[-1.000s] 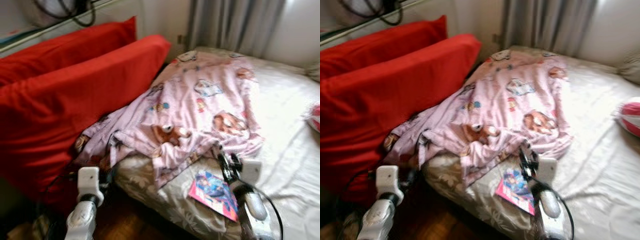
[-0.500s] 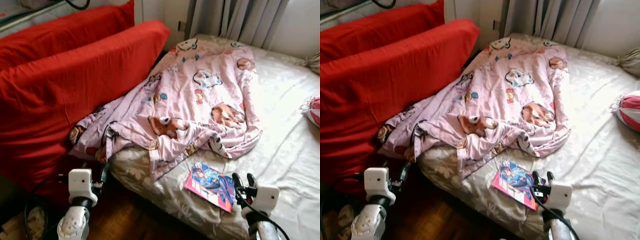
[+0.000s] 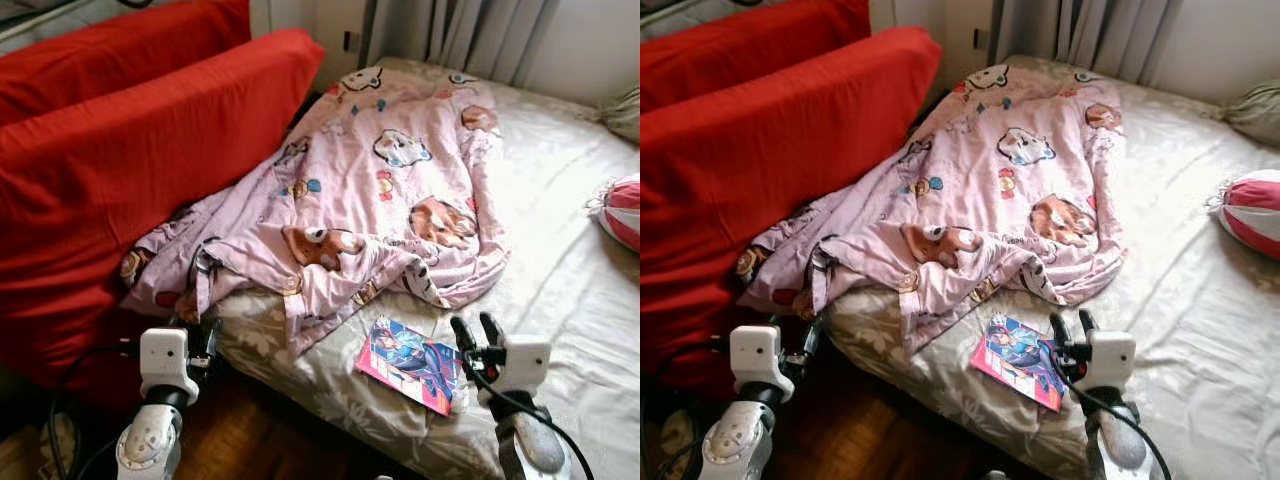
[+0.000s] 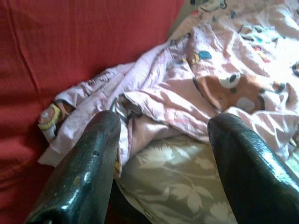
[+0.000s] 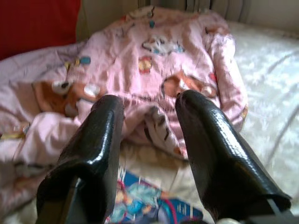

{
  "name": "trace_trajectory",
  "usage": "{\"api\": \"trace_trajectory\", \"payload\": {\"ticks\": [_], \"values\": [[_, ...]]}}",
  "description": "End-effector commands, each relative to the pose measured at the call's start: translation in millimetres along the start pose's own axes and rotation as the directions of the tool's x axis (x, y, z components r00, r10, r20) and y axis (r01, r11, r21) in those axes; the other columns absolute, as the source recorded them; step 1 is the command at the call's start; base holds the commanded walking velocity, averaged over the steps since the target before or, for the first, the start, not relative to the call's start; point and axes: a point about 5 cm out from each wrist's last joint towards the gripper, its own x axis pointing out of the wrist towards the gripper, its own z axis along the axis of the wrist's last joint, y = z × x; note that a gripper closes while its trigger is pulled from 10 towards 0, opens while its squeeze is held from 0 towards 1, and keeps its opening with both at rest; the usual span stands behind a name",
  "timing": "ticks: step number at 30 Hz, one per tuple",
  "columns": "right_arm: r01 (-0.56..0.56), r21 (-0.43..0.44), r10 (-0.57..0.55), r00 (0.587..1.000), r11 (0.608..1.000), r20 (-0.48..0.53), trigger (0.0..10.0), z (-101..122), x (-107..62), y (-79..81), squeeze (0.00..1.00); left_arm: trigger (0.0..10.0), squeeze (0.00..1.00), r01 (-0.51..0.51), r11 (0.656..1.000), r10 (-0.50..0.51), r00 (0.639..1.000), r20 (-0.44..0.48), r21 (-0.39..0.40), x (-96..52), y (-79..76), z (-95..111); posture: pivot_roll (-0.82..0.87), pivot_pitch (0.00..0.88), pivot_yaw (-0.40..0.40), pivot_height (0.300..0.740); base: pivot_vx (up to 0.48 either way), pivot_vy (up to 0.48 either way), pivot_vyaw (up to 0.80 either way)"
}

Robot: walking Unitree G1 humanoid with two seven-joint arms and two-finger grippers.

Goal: Clean up the room

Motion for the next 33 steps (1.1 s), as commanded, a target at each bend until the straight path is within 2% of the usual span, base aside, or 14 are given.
{"api": "trace_trajectory", "payload": {"ticks": [1,9,13,25,27,33], "values": [[0.012,-0.002,-0.012,1.000,1.000,-0.015,10.0,-1,-4.1,0.6,0.00,10.0,0.00,0.008,1.000,-0.008,1.000,-0.014,0.011,-2.6,-0.2,0,0.05,0.149,-0.050,0.740,0.000,0.000,0.00],[0.049,-0.006,-0.050,0.997,0.999,-0.066,10.0,-5,-10.5,2.2,0.00,10.0,0.00,0.012,1.000,-0.012,1.000,-0.009,0.020,-4.1,0.4,5,0.06,0.149,-0.050,0.740,0.000,0.000,0.00],[0.050,-0.007,-0.051,0.993,0.999,-0.102,10.0,-7,-11.1,4.4,0.00,10.0,0.00,0.009,1.000,-0.009,1.000,-0.019,0.024,-6.8,2.6,6,0.06,0.147,-0.052,0.715,0.000,0.000,0.00],[0.019,0.008,-0.019,0.997,1.000,-0.078,10.0,-2,-7.5,12.7,0.00,10.0,0.00,0.018,0.999,-0.017,0.999,-0.037,0.032,-8.2,2.6,4,0.07,0.167,-0.056,0.705,0.000,0.000,0.00],[0.030,-0.001,-0.029,0.992,1.000,-0.126,10.0,-6,-7.5,12.5,0.00,10.0,0.00,0.023,0.999,-0.021,0.999,-0.035,0.035,-7.5,2.6,5,0.08,0.169,-0.056,0.705,0.000,0.000,0.00],[0.035,-0.001,-0.035,0.991,0.999,-0.128,10.0,-8,-10.0,11.7,0.00,10.0,0.00,0.026,0.999,-0.025,0.999,-0.032,0.036,-7.4,2.1,6,0.07,0.177,-0.057,0.660,0.000,0.000,0.00]]}}
